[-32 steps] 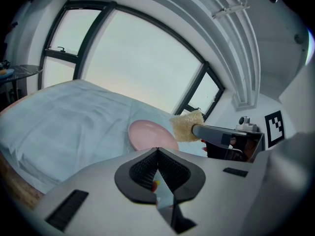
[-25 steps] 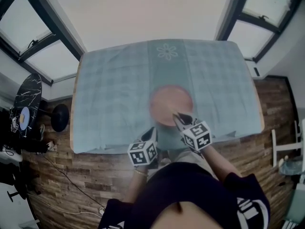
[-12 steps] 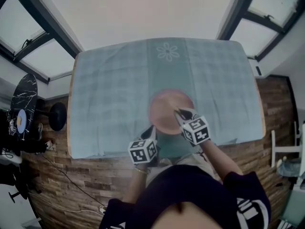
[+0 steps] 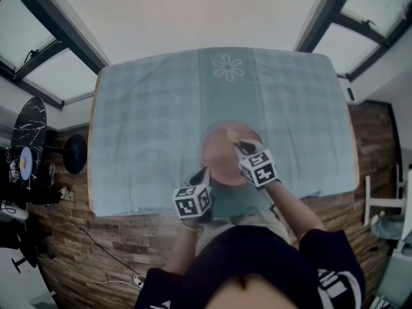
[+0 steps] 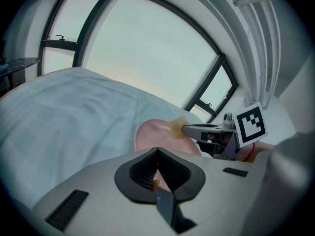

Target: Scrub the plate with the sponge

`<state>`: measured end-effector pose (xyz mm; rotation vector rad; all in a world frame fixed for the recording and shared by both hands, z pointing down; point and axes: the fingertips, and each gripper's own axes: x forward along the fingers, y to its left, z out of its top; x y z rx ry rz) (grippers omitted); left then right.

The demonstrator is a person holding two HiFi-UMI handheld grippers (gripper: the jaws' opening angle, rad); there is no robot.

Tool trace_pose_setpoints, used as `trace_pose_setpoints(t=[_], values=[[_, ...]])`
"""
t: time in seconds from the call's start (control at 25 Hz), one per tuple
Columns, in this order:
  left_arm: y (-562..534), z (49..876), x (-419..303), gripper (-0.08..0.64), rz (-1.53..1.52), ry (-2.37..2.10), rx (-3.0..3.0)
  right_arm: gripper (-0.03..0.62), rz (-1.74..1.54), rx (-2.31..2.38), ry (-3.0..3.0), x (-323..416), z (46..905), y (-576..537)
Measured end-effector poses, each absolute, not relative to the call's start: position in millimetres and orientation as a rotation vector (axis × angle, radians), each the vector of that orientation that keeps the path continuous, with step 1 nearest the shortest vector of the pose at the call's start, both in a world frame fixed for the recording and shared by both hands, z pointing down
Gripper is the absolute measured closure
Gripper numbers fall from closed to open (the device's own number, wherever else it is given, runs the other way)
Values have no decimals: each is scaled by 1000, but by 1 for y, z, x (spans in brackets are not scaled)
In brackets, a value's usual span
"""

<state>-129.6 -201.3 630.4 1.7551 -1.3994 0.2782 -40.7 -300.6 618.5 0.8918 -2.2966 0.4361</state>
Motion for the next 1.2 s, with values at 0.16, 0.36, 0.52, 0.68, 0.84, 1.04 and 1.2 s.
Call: trace_pose_setpoints(t=[0.16, 0.36, 0.52, 0.68, 0.84, 1.04, 1.2], values=[[-206, 634, -130, 551, 275, -1399, 1748, 552, 428, 910, -2262, -41, 628, -310], [-210, 639, -133, 551, 272, -1398, 1737, 552, 428, 917, -2220, -41, 647, -319], [-211, 640, -132, 551, 273, -1396, 1737, 552, 439, 907, -2209, -45, 653, -320], [-211, 640, -128, 551, 276, -1388, 1738, 552, 473, 887, -2201, -50, 654, -318], [-209, 640, -125, 551, 282, -1382, 1740, 552, 489, 874, -2201, -53, 657, -316], [-205, 640, -125, 551, 285, -1387, 1736, 552, 502, 835, -2219, -64, 656, -310], [-202, 639, -126, 551, 287, -1395, 1734, 552, 503, 797, -2234, -72, 656, -304]])
